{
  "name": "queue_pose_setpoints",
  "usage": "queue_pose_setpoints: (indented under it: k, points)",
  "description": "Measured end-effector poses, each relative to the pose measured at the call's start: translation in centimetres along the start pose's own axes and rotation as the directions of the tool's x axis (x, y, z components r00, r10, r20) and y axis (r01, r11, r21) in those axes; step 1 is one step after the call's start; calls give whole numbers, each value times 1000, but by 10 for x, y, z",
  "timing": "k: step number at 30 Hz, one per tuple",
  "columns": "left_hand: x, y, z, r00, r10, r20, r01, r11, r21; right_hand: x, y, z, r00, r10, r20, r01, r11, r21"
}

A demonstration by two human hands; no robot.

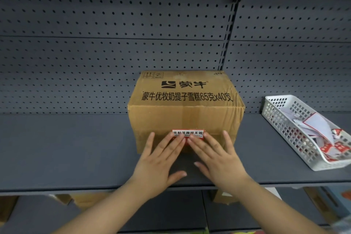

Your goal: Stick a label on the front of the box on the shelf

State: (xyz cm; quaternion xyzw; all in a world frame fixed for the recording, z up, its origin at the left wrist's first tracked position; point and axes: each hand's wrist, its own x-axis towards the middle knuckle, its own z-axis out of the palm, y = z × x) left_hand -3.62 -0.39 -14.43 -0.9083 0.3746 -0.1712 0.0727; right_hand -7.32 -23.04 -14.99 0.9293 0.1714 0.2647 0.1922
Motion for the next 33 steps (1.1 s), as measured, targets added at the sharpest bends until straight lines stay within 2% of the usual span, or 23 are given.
queue_pose_setpoints:
  k: [4, 7, 10, 13, 17, 21, 27, 31, 32, 33]
  points:
    - [-12, -23, 1, 997, -50, 61, 46, 997, 54, -13, 35, 5, 997, 27, 77, -22, 998, -63]
    - [-30, -31, 0, 995, -94, 28, 94, 996, 4, -34, 50, 2, 996, 74, 43, -72, 997, -42]
    - [-25, -15, -2, 999, -46, 17, 47, 998, -50, -26, 26, -3, 999, 35, -3, -35, 999, 15]
    - [-6, 2, -1, 998, 12, 66, -11, 1000, -13, -4, 1, 0, 996, -44, 82, 45, 999, -9]
    - [-9, -16, 3, 994, -6, 111, 5, 1000, 9, -11, 23, 5, 991, -12, 133, 24, 996, -91]
    - [-34, -38, 6, 995, -27, 93, 27, 1000, 6, -38, 47, 3, 989, 45, 142, -32, 995, -91]
    - [-40, -34, -8, 998, -48, 45, 49, 998, -35, -38, 41, -10, 995, 29, 97, -26, 999, -29]
    - [-45, -22, -23, 981, -151, -118, 121, 967, -226, -39, 46, -41, 993, -32, -111, 53, 981, 185]
    - [-45, -23, -29, 966, -212, -146, 149, 923, -355, -39, 52, -52, 981, 0, -193, 47, 970, 238]
    - [-42, -24, -34, 933, -335, -131, 219, 819, -530, -35, 58, -68, 965, 50, -258, 33, 951, 307]
